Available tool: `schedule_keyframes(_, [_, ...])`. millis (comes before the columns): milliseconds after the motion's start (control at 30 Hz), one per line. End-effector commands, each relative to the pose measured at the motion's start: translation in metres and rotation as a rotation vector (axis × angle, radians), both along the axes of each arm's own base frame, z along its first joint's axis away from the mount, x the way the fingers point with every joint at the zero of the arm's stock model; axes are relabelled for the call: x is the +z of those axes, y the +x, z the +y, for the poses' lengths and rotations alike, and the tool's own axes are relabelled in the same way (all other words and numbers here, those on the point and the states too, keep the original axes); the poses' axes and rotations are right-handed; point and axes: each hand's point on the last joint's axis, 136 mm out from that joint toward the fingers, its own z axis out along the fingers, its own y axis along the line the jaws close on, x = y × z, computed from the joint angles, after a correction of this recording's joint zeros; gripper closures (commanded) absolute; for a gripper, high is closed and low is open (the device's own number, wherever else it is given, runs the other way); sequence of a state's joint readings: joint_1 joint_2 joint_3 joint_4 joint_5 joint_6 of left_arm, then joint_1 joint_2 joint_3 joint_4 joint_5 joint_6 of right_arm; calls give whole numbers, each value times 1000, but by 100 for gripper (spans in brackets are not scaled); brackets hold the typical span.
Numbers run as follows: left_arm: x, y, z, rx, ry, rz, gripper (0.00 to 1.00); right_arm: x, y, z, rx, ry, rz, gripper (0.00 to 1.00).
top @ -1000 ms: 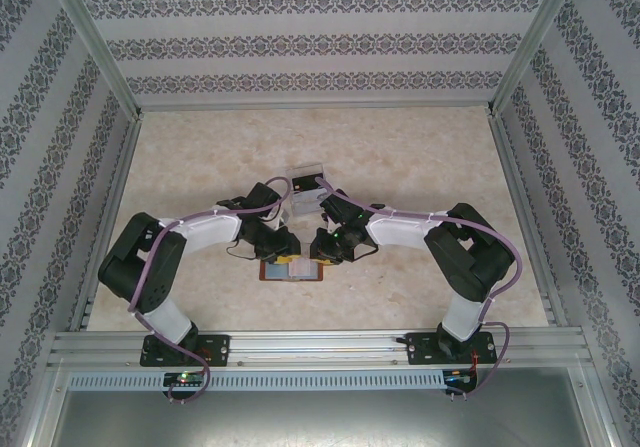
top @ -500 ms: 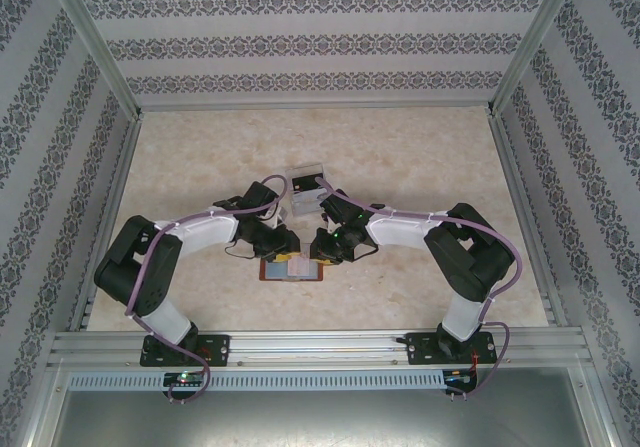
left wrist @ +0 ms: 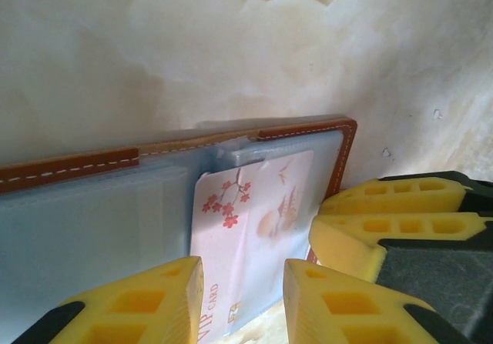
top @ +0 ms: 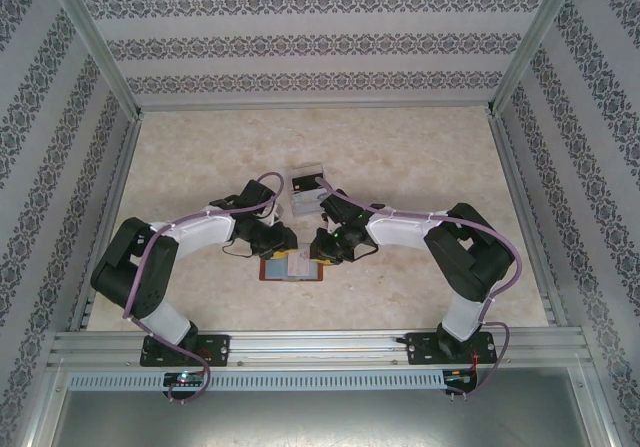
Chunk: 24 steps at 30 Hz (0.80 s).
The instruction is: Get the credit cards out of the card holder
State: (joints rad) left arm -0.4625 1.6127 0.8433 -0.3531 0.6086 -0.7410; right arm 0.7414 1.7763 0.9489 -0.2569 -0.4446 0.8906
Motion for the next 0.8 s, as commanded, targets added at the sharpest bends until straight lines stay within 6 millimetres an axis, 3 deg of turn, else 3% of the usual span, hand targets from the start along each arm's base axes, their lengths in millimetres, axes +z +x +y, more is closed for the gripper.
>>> schedule_keyframes(0, [-15, -8, 7, -6, 25, 43, 67, -17, -9, -10, 11, -53, 50, 78])
schedule_keyframes(267, [-20, -10, 3, -9, -4, 53, 68, -17, -10, -9, 14, -52, 55, 77])
schedule_keyframes(533, [-15, -8, -8, 1, -96, 37, 75, -19, -11, -8, 18, -54, 59, 77])
schedule_keyframes(767, [-10, -7, -4, 2, -79, 18, 82, -19, -11, -9, 17, -58, 58, 78])
